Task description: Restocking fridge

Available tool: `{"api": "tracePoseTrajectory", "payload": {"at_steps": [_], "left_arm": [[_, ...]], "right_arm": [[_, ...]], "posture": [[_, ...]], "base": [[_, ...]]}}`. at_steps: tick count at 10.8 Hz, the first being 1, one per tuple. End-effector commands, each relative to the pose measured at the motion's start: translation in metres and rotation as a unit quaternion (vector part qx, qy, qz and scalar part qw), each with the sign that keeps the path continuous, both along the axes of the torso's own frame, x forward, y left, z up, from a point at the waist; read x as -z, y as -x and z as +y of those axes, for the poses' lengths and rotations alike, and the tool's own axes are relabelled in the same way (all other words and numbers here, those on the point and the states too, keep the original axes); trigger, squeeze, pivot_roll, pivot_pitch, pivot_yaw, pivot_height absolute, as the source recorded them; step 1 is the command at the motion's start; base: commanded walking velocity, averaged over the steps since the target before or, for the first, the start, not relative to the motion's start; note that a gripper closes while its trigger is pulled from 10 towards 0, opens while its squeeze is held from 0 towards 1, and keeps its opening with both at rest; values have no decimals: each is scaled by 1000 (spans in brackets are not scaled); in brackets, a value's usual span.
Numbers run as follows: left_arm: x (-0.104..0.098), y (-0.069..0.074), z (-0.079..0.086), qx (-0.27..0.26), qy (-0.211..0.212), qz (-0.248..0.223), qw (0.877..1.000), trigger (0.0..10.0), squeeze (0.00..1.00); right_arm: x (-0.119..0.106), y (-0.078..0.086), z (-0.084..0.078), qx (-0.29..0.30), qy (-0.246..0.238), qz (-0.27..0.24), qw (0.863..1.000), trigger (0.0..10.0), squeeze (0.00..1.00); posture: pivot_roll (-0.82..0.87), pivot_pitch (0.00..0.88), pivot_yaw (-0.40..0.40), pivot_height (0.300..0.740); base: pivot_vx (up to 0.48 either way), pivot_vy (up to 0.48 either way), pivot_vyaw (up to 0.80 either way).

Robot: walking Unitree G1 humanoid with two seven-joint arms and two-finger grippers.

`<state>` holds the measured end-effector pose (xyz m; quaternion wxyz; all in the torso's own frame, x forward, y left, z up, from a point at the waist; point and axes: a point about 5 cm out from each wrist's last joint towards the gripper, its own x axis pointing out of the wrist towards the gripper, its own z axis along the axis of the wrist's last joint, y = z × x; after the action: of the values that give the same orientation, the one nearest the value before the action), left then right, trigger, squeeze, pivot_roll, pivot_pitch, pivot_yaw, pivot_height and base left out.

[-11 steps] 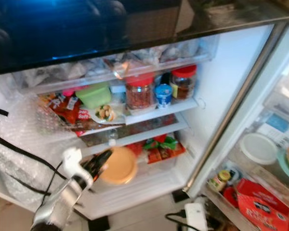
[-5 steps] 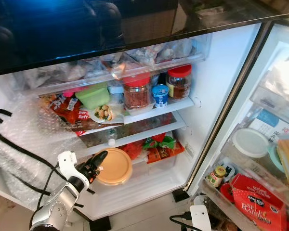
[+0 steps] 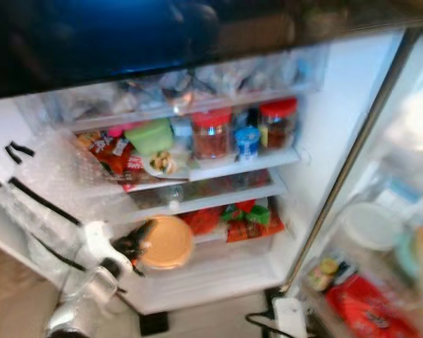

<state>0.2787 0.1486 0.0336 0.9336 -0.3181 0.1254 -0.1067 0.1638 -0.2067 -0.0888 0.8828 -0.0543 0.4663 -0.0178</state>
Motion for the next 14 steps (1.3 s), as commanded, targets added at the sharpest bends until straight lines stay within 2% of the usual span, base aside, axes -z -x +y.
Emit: {"api": "tracePoseTrajectory", "payload": {"at_steps": [1,6,11,14], "left_arm": [[0,-1,9,-14,-7,2,1000,10000,0],[1,-3,15,-47,3,1,999,10000,0],[-3,-7,10,-51,25,-11,998,10000,0],[-2,-8,12,-51,15,-9,999,10000,0]], "right_arm": [[1,-1,6,-2,-10,-1,1000,10000,0],[1,1,6,-19,-15,0,1000,10000,0],[2,2,10,-26,-15,3,1000,10000,0],[2,3,9,-22,-18,5,1000,10000,0]], "posture": [[-33,36,29,740],[-35,38,28,740],[-39,33,29,740],[-37,31,29,740]], "base": [[0,0,0],[0,0,0],[0,0,0],[0,0,0]]}}
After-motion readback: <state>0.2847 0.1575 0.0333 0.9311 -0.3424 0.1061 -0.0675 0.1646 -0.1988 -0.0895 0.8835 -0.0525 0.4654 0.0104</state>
